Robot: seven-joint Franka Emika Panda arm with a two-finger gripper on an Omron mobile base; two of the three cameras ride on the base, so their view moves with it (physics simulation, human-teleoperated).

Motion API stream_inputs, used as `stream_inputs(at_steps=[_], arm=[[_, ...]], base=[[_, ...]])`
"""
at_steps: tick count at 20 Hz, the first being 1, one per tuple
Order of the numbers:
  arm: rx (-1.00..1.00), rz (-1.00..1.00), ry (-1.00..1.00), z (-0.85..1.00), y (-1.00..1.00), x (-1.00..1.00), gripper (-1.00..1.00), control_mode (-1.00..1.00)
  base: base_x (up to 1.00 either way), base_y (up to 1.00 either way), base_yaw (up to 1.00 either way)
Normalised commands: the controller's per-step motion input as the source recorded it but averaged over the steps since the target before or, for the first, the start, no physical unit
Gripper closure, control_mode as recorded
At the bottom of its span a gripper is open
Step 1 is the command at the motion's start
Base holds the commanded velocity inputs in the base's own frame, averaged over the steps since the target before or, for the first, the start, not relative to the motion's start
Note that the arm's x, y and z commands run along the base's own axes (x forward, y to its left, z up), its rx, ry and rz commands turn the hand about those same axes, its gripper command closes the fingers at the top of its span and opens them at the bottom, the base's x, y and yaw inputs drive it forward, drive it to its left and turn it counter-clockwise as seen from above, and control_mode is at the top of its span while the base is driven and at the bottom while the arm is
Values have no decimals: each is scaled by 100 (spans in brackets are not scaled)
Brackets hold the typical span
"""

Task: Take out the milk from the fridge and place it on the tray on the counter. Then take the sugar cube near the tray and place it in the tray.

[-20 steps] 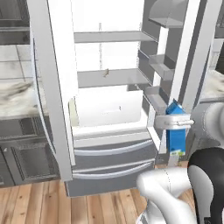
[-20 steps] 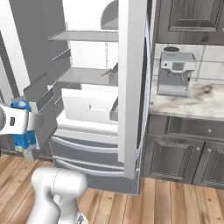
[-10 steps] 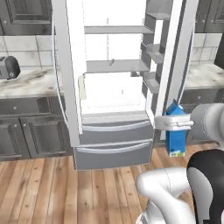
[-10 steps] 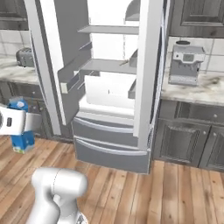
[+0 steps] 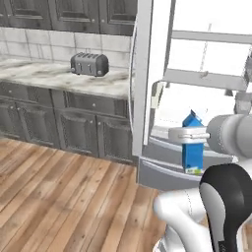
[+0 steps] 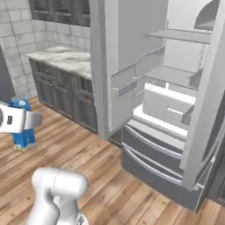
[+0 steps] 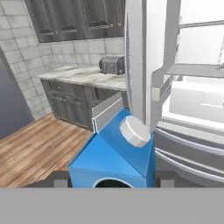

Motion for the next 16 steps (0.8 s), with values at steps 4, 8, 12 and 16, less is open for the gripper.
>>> stream_inputs(at_steps=[4,8,12,16], arm=[[0,0,0,0,0,0,100,100],[0,0,0,0,0,0,100,100],[0,0,0,0,0,0,100,100],[0,0,0,0,0,0,100,100]], base=[[0,0,100],[0,0,100],[6,0,100],[23,0,100]])
